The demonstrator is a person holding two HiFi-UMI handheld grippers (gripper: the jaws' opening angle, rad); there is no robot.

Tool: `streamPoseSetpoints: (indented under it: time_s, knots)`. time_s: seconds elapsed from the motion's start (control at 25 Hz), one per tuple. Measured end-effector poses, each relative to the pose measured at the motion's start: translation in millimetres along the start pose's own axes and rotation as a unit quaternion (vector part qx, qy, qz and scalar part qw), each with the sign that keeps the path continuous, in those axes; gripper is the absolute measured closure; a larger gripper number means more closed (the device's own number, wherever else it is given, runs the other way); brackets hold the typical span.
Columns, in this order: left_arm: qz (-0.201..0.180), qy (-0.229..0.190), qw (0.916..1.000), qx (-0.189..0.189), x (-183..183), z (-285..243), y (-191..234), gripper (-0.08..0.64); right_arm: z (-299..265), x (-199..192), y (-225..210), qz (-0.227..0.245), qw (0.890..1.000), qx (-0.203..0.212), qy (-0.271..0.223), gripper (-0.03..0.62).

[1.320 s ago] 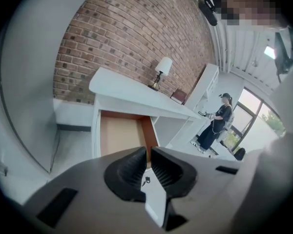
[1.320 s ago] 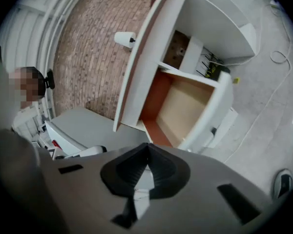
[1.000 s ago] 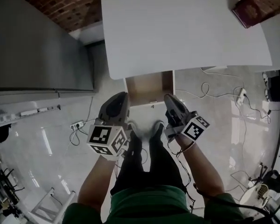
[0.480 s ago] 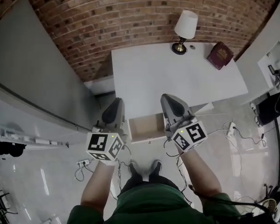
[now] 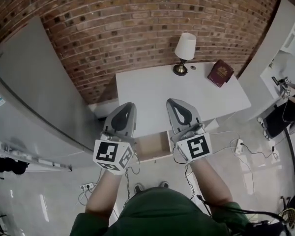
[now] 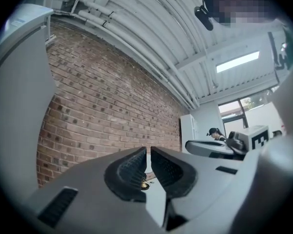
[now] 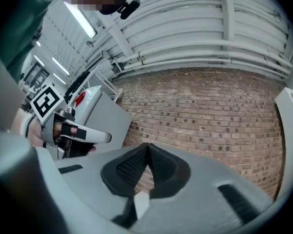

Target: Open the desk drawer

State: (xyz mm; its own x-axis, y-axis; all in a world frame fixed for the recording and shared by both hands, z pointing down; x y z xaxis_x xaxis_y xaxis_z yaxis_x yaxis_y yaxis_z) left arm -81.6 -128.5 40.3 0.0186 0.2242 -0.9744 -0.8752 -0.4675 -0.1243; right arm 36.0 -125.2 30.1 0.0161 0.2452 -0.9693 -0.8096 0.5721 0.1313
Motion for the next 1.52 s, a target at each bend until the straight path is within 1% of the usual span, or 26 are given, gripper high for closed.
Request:
streamPoseSetpoints:
  time_s: [0.08, 0.16, 0.2, 0.36, 0.44, 0.56, 0.72, 0.76, 0.92, 1.2, 1.52]
  knots:
    - [-0.022, -0.001, 0.9997, -0.003, 4, 1, -4, 0.540, 2, 1, 0, 0.050, 0.998, -0.010, 0.022, 0.591]
    - [-0.048, 0.002, 0.9988, -0.005, 4, 3, -7, 0.540, 1, -2, 0, 0.107, 0.993, -0.020, 0.048, 0.591]
    - [-0.055, 0.005, 0.9985, -0.007, 3, 5, -7, 0.540, 0, -4, 0, 0.130, 0.990, -0.024, 0.056, 0.591]
    - [-0.046, 0.016, 0.9988, -0.010, -9, 9, -4, 0.540, -3, -13, 2, 0.204, 0.975, -0.032, 0.085, 0.591]
    - [-0.038, 0.021, 0.9990, -0.010, -14, 10, -1, 0.540, -5, -17, 4, 0.216, 0.972, -0.029, 0.090, 0.591]
    - [-0.028, 0.028, 0.9992, -0.008, -19, 12, 4, 0.540, -7, -22, 7, 0.218, 0.970, -0.028, 0.100, 0.591]
    - [-0.037, 0.036, 0.9986, -0.007, -24, 15, 9, 0.540, -11, -29, 14, 0.264, 0.957, -0.030, 0.117, 0.591]
    - [-0.035, 0.039, 0.9986, -0.007, -26, 16, 11, 0.540, -11, -29, 15, 0.266, 0.956, -0.029, 0.118, 0.591]
    - [-0.024, 0.044, 0.9987, -0.006, -30, 18, 16, 0.540, -13, -31, 16, 0.237, 0.964, -0.030, 0.120, 0.591]
    - [-0.026, 0.046, 0.9986, -0.008, -27, 23, 12, 0.540, -8, -31, 20, 0.227, 0.966, -0.018, 0.120, 0.592]
    - [-0.027, 0.052, 0.9983, -0.005, -27, 27, 2, 0.540, 2, -28, 19, 0.225, 0.967, -0.017, 0.118, 0.592]
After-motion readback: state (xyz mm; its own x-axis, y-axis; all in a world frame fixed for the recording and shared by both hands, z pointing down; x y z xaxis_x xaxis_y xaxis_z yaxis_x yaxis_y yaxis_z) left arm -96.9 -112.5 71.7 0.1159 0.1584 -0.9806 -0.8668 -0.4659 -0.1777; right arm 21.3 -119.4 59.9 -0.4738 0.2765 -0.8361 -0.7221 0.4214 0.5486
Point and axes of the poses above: the fingertips, and each gripper's own axes: z backward along the fingers, y to its left, x out of its top, the point moved 1 cm from there along z, backward along the fingers, and after that the axes turned 11 degrees about -z, right-handed, at the moved point
